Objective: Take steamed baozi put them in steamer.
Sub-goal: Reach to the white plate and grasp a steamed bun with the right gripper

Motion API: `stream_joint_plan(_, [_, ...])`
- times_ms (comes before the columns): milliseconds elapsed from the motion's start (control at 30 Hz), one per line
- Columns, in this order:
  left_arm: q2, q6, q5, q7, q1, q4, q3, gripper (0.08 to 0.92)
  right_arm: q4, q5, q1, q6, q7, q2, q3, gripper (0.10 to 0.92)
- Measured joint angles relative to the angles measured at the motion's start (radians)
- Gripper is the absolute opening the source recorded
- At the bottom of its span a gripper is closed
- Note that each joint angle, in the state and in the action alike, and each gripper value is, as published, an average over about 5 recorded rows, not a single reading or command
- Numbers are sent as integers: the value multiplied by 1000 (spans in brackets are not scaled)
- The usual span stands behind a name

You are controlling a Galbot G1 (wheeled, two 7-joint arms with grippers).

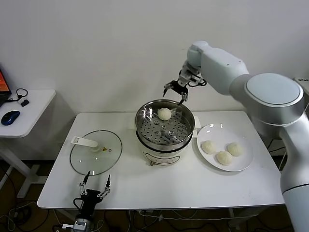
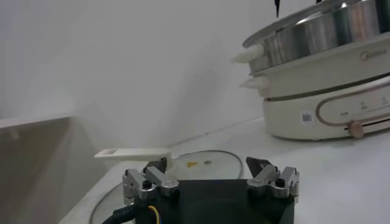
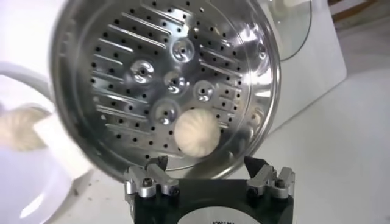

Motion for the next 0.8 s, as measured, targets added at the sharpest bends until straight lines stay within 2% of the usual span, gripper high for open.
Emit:
stream_joint_plan(300, [0, 4, -3, 0, -2, -1, 2, 823, 178, 139, 104, -4, 32, -140, -178, 823])
stream_joint_plan(433, [0, 6, -5, 0, -4, -2, 0, 823, 275, 182, 145, -59, 42, -198, -236, 823])
stream_joint_plan(567, [0, 7, -6, 1, -4, -3, -1, 823, 368, 209, 169, -204, 56, -252, -271, 823])
stream_joint_plan(800, [0, 7, -8, 0, -2, -2, -5, 823, 500, 219, 180, -576, 89, -338, -303, 823])
